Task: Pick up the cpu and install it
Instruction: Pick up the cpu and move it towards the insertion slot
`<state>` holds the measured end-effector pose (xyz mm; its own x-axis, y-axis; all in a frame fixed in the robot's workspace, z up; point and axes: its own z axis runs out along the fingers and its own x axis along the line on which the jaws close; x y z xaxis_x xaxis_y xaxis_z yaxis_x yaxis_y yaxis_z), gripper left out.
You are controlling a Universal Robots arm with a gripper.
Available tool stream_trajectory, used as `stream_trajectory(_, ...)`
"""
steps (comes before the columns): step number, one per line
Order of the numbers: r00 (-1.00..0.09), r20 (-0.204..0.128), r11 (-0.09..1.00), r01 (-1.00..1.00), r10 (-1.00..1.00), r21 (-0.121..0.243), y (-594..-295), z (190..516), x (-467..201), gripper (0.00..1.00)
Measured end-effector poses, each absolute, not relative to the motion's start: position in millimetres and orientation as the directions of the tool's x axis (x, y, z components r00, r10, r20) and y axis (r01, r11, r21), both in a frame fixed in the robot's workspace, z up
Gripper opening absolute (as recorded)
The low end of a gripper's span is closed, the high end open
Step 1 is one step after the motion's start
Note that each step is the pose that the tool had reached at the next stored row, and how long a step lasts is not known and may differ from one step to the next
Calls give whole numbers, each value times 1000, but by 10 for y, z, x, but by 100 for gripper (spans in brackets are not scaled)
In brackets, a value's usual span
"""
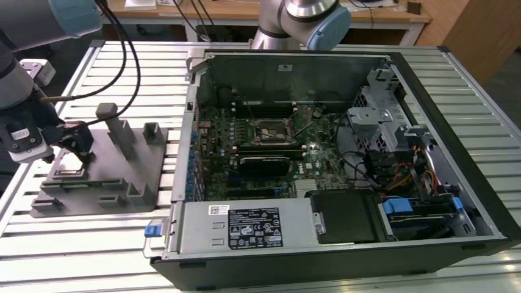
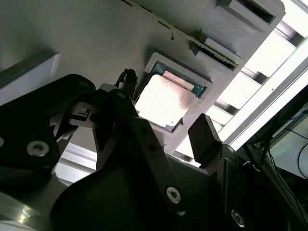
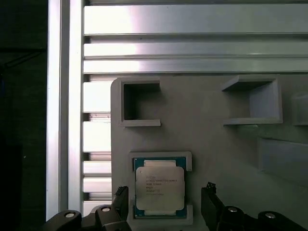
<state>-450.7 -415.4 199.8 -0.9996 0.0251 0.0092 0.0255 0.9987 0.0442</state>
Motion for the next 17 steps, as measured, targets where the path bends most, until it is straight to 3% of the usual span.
stream_trajectory(17,-1000,9,999,25,25,44,-4111,1854,-4546,70)
